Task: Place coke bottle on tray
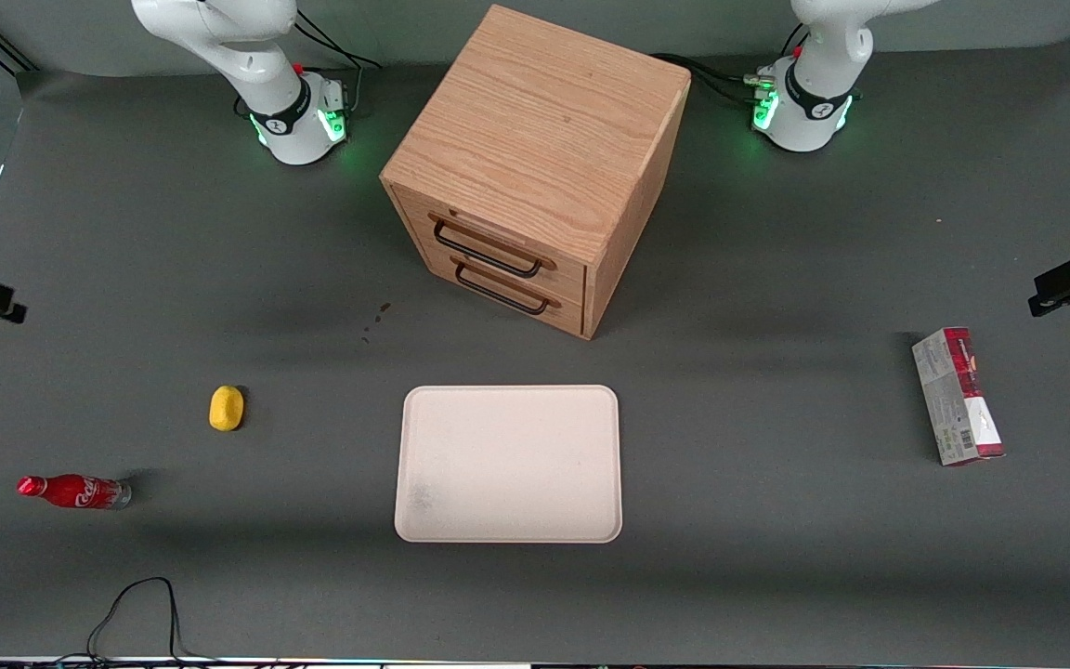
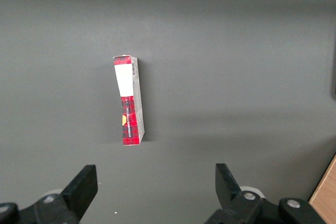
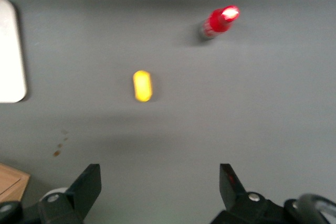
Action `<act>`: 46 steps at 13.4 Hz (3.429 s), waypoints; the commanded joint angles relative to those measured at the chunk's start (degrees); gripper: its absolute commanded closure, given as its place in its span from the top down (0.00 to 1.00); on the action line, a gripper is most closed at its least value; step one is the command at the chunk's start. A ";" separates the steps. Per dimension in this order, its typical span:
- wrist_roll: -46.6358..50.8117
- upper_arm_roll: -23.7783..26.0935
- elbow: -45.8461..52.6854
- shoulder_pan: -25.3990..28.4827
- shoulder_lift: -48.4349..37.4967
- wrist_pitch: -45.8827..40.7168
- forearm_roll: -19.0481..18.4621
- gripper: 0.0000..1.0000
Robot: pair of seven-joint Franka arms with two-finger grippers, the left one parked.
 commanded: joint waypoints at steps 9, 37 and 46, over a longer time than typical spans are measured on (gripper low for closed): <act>-11.52 2.27 29.26 -11.48 24.43 1.25 7.05 1.00; -12.58 2.44 23.37 -10.78 39.39 19.46 7.32 1.00; -13.55 2.88 23.37 -10.61 39.39 19.46 7.14 0.48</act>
